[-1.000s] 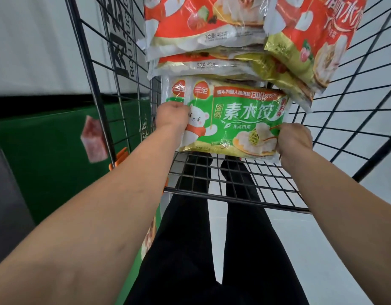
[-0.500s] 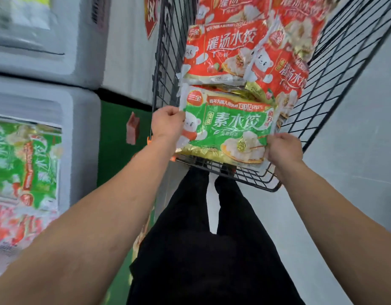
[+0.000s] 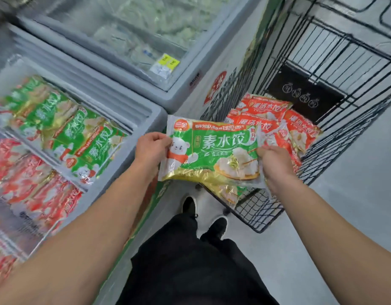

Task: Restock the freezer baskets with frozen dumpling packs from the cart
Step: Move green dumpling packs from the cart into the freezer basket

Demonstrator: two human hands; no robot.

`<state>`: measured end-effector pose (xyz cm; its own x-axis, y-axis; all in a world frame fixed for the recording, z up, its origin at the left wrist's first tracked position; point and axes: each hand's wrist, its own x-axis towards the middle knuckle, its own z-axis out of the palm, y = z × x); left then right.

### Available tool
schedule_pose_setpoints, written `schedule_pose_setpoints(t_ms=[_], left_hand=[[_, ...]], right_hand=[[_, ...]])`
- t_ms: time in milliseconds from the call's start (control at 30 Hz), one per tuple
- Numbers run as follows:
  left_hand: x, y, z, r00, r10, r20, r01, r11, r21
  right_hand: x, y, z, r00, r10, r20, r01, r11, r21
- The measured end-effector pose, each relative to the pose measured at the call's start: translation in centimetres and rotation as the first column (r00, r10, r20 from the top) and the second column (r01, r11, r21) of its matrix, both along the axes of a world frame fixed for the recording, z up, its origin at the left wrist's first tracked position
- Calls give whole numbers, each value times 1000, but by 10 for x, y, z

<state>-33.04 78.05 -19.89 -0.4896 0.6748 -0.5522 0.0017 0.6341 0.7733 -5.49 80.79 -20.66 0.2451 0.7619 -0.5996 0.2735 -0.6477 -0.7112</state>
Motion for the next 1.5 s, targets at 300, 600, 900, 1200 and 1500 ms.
schedule_pose_setpoints(t_ms=[300,600,900,1200,1500], left_hand=[[-110,-85,40,960,279,-20,-277,957,84],[-248,-176,27,894,448,6,-447,891,75],[-332,-221,4,754,643,135,-652,757,35],[-370,-175,-23,608,767,208,-780,625,-27],[-417,-92,-45,424,878,222,-862,466,-198]], right_hand=[[-138,0,44,965,264,-5,-261,957,129],[-308,-33,38,875,482,48,-483,860,163],[-431,-39,24,763,637,110,-646,751,135],[-509,17,0,649,732,207,-760,638,123],[-583,97,-34,449,831,329,-888,455,62]])
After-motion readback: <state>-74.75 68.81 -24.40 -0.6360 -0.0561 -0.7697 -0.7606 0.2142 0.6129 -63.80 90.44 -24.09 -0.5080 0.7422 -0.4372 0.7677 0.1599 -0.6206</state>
